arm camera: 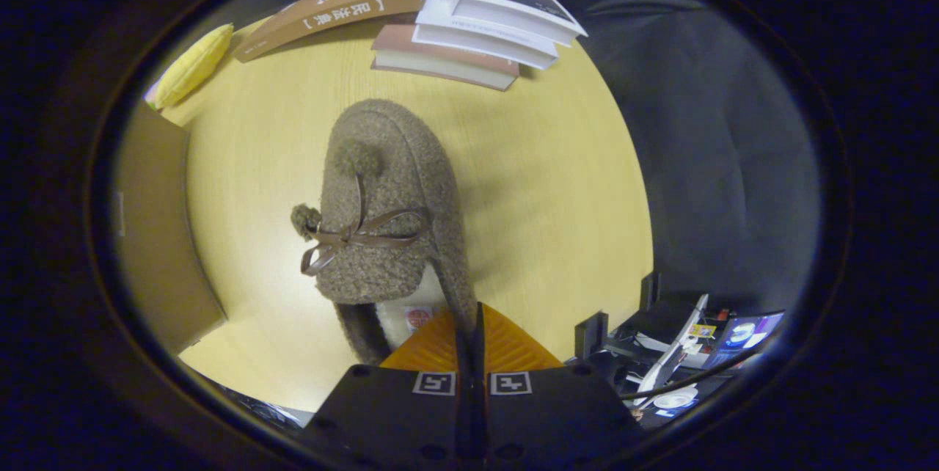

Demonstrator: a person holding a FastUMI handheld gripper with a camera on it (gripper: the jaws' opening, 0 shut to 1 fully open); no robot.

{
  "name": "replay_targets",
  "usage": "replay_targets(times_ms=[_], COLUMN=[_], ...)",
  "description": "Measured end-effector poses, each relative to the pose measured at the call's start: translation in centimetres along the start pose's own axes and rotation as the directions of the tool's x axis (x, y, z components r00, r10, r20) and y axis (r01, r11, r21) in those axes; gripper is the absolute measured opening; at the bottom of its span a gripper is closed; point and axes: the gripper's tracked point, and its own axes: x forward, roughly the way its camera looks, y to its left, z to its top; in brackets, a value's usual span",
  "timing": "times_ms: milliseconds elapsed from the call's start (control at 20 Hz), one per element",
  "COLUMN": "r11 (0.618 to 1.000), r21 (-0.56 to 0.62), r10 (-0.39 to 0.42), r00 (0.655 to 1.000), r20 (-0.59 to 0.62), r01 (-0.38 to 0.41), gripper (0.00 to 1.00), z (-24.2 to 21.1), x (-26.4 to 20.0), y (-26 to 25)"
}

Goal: Open the storage box then place both shoes into the box .Put the left shoe in first, then the right shoe, with the right side of both shoes facing outward in a uniform manner.

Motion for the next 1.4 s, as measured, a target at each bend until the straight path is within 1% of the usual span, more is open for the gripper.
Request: replay_targets(times_ms=[300, 550, 650, 900, 1050, 1200, 1300, 1400], r11=[0.995, 0.989, 0.988, 0.989, 0.989, 0.984, 0.982, 0.982], r21=[-0.013, -0.044, -0.050, -0.086, -0.135, -0.174, -0.180, -0.165], r10=[-0.094, -0.133, -0.130, -0.085, -0.003, 0.091, 0.124, 0.139], r00=[0.992, 0.970, 0.959, 0.928, 0.915, 0.914, 0.924, 0.939], r20=[0.087, 0.201, 0.250, 0.362, 0.404, 0.394, 0.363, 0.314], r01=[0.096, 0.145, 0.147, 0.124, 0.063, -0.023, -0.061, -0.091], gripper=[0.03, 0.03, 0.03, 0.03, 0.03, 0.03, 0.03, 0.03], z=[-0.5, -0.2, 0.0, 1.0, 1.9, 2.2, 2.4, 2.5], x=[-7.6, -15.1, -18.0, -24.4, -26.6, -27.2, -26.2, -24.7], y=[-1.5, -0.6, 0.6, 5.6, 11.2, 17.4, 20.7, 23.4])
